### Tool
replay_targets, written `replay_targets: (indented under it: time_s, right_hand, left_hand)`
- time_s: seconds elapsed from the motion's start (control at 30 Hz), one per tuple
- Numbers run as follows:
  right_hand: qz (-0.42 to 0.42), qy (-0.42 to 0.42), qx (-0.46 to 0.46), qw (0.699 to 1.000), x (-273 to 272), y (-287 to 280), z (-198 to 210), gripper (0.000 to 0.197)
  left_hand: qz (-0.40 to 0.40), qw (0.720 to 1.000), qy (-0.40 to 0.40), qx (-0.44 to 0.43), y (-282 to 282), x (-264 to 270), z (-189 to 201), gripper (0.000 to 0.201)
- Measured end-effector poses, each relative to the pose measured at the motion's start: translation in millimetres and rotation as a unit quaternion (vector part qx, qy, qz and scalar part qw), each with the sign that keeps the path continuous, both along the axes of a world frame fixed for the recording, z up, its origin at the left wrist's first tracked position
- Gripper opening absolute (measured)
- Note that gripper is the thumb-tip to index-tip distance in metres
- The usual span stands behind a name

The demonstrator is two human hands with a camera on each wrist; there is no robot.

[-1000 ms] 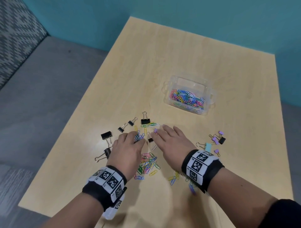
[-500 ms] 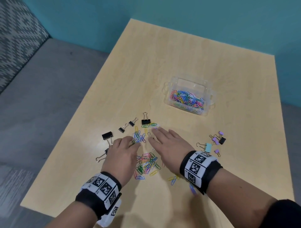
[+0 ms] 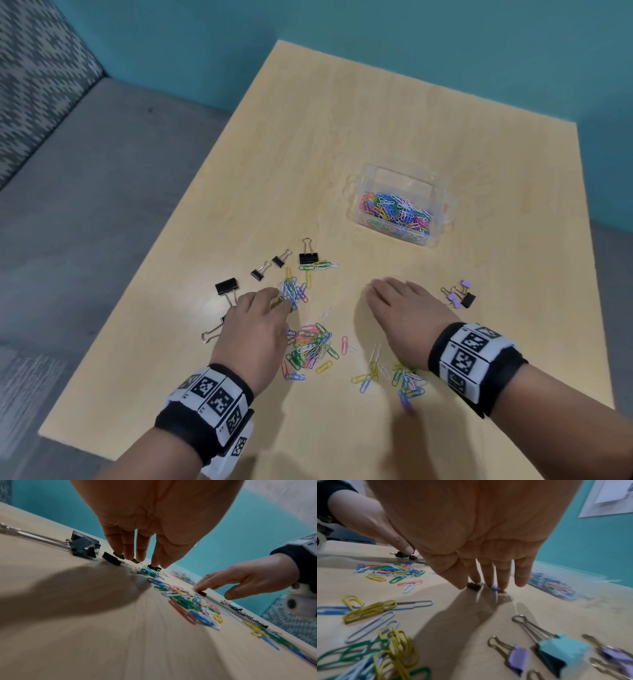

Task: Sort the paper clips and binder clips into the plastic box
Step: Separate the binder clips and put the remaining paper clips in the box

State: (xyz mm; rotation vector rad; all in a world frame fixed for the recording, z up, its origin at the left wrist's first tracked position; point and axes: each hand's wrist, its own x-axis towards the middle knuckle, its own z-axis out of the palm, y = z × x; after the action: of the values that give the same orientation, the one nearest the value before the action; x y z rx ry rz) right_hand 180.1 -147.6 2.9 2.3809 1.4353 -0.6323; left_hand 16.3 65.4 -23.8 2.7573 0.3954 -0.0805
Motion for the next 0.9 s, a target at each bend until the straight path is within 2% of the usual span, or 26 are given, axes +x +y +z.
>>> replay_targets:
  time_s: [0.1, 0.23, 0.4, 0.57, 0.67, 0.8, 0.9]
  right_hand:
    - [-0.019, -0.004, 0.023, 1.0, 1, 2, 11, 0.064]
    - [-0.011, 0.038, 0.086, 0.995, -5, 42, 9, 0.068]
    - [-0.035, 0.058, 0.091, 0.994, -7, 83, -7, 0.071]
    - [0.012, 0.041, 0.086, 0.995, -29, 71, -13, 0.07]
    - [0.036, 0.081, 0.127, 0.988, -40, 52, -13, 0.059]
    - [-0.086, 0.105, 0.184, 0.974, -42, 18, 1, 0.061]
    - [-0.166, 0.104, 0.191, 0.962, -50, -17, 6, 0.062]
  left_hand:
    - [-0.016, 1.0, 0.006, 0.013, -1, 16, 2, 0.04]
    - [-0.039, 0.999, 0.017, 0.006, -2, 35, 0, 0.038]
    - [-0.06, 0.998, 0.029, -0.021, -8, 24, 0, 0.041]
    - [-0.082, 0.996, -0.014, -0.026, -17, 2, 5, 0.034]
    - [-0.073, 0.997, 0.0, -0.009, -17, 15, -4, 0.045]
    - [-0.079, 0.993, 0.092, 0.01, -23, 44, -10, 0.056]
    - [-0.12, 0.985, 0.119, 0.044, -33, 39, -11, 0.057]
